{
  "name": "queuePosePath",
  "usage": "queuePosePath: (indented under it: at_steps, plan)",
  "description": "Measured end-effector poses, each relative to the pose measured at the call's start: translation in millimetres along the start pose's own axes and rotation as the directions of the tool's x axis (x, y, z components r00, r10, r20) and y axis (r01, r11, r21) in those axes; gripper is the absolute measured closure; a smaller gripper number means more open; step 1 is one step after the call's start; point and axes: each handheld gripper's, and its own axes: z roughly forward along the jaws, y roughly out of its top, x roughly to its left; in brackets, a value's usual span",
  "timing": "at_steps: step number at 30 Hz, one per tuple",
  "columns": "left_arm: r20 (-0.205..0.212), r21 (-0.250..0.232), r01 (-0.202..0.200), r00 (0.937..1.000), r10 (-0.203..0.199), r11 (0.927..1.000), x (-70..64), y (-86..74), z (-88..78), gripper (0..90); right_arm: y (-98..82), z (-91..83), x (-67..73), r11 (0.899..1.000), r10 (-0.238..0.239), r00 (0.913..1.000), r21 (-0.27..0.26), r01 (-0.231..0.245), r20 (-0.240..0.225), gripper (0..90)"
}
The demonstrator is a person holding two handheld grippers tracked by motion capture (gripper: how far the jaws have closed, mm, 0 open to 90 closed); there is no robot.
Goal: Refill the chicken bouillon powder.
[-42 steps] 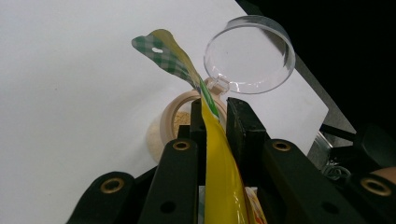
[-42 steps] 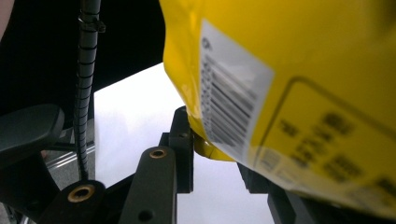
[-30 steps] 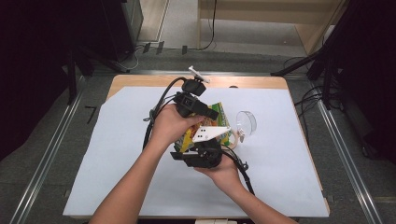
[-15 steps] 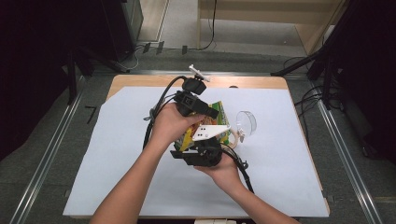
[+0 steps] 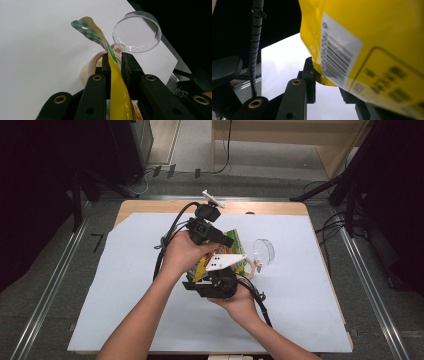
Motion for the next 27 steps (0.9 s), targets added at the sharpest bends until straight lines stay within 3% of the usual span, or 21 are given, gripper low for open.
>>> queuePosePath:
  at_steps: [27]
  plan:
    - [0.012,-0.004,0.013,0.9998,-0.013,0.9999,-0.7,3.9,-0.9,81.2,3.0,-3.9,0.5,1.0,-0.002,1.0,-0.006,0.002,0.001,71.2]
